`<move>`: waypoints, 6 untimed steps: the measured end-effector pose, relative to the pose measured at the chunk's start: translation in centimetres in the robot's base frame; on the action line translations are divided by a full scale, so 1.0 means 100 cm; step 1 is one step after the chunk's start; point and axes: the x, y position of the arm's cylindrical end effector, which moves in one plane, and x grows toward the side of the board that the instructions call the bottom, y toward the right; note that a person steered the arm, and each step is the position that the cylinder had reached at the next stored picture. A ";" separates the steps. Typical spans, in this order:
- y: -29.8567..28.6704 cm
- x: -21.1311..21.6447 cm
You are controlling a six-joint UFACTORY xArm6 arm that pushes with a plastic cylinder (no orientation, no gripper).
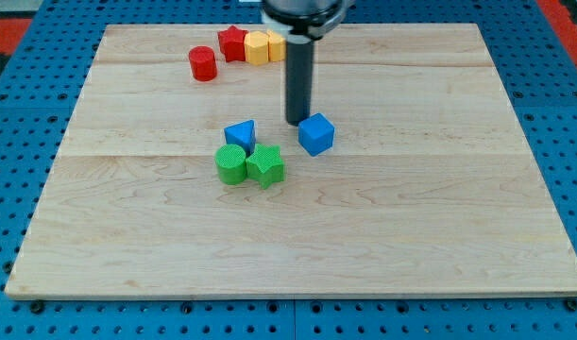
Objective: Push the blue cube to the right side of the green star
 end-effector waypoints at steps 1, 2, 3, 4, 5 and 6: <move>0.026 -0.050; 0.069 -0.038; 0.059 -0.006; 0.001 0.019; -0.011 0.023; -0.007 -0.019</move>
